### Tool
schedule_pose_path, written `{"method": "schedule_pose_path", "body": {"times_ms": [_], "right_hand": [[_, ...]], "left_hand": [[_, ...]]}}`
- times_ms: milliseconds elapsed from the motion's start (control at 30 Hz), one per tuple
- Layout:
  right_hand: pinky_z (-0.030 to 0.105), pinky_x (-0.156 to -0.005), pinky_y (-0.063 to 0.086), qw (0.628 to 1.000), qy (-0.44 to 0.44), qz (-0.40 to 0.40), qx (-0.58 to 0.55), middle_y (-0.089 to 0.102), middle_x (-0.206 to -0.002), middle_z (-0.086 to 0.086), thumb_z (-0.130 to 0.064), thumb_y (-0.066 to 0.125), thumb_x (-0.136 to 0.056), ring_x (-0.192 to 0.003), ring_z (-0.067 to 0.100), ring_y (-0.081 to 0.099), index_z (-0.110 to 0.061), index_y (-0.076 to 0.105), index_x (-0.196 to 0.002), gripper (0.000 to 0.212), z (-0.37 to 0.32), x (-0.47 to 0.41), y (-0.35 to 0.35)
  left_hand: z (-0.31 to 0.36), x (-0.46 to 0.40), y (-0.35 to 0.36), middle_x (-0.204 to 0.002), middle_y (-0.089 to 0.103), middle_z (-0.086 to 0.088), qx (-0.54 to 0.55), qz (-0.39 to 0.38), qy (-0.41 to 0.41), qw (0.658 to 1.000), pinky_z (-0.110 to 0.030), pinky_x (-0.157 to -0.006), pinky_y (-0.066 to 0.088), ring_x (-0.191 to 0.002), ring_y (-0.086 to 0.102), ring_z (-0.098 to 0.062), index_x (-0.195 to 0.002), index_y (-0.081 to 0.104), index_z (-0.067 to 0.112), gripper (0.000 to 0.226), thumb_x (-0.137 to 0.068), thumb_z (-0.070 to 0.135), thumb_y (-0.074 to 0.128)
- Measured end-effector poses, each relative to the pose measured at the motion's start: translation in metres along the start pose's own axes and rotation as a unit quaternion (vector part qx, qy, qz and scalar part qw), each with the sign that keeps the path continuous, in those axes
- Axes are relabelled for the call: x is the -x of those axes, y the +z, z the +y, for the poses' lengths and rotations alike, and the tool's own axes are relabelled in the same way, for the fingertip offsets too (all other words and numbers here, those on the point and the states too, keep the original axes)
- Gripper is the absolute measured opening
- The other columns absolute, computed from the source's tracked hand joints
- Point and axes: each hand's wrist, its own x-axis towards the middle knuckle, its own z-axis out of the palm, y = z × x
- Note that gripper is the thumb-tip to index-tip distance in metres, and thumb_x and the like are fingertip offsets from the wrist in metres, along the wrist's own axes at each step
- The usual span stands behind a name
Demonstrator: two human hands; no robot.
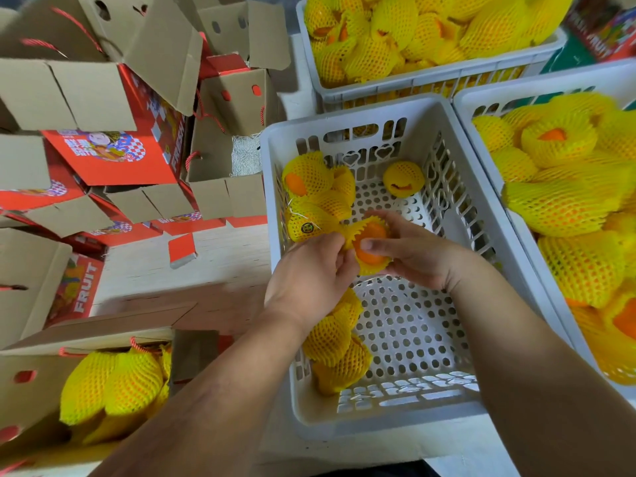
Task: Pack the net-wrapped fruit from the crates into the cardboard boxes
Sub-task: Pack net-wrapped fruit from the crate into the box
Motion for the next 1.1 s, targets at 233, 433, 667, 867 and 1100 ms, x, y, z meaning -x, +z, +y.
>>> {"method": "schedule_pose_path", "body": {"times_ms": [233, 433, 667, 867, 1100], "right_hand": [[0.052, -0.096, 0.056, 0.997, 0.072, 0.003, -0.028, 0.067, -0.13, 0.009, -0.034, 0.081, -0.085, -0.118, 0.025, 0.066, -0.016, 0.06, -0.126, 0.049, 0.005, -0.006, 0.011], [0.048, -0.087, 0.06, 0.999, 0.037, 0.04, -0.009, 0.063, -0.134, 0.013, -0.025, 0.076, -0.086, -0.123, 0.03, 0.062, -0.015, 0.061, -0.131, 0.048, -0.003, 0.003, 0.019], [0.026, -0.052, 0.055, 0.994, -0.048, 0.076, -0.064, 0.072, -0.091, 0.001, -0.049, 0.069, -0.092, -0.072, 0.012, 0.071, -0.021, 0.067, -0.115, 0.036, -0.015, 0.032, 0.075], [0.024, -0.065, 0.055, 0.99, -0.084, 0.116, 0.015, 0.071, -0.093, -0.003, -0.057, 0.071, -0.081, -0.08, 0.009, 0.068, -0.025, 0.069, -0.111, 0.043, -0.017, 0.053, 0.163], [0.045, -0.111, 0.044, 0.983, -0.128, 0.061, 0.117, 0.063, -0.134, -0.021, -0.05, 0.063, -0.09, -0.127, 0.009, 0.059, -0.041, 0.055, -0.139, 0.05, 0.021, 0.053, 0.322]], "left_hand": [[0.001, 0.0, 0.0, -0.081, 0.053, 0.009, 0.003, 0.007, 0.013, 1.0, -0.033, -0.061, 0.037, -0.078, 0.052, -0.016, -0.086, 0.046, 0.028, 0.023, -0.102, 0.044, 0.049], [0.0, 0.004, -0.005, -0.094, 0.057, 0.011, 0.084, 0.029, 0.047, 0.995, -0.041, -0.074, 0.051, -0.09, 0.056, -0.013, -0.098, 0.056, 0.027, 0.019, -0.105, 0.041, 0.045], [-0.006, 0.012, -0.008, -0.147, 0.041, -0.003, 0.144, 0.043, 0.15, 0.977, -0.038, -0.114, 0.041, -0.139, 0.042, -0.02, -0.153, 0.031, 0.014, 0.094, -0.083, 0.057, 0.076], [-0.033, 0.042, -0.037, -0.136, 0.048, 0.008, 0.328, 0.069, 0.134, 0.932, -0.032, -0.109, 0.044, -0.132, 0.049, -0.009, -0.14, 0.044, 0.027, 0.066, -0.083, 0.031, 0.077], [-0.104, 0.129, -0.127, -0.108, 0.073, -0.004, 0.579, 0.157, -0.021, 0.8, -0.032, -0.082, 0.058, -0.096, 0.069, -0.019, -0.11, 0.067, 0.021, 0.032, -0.084, 0.039, 0.075]]}}
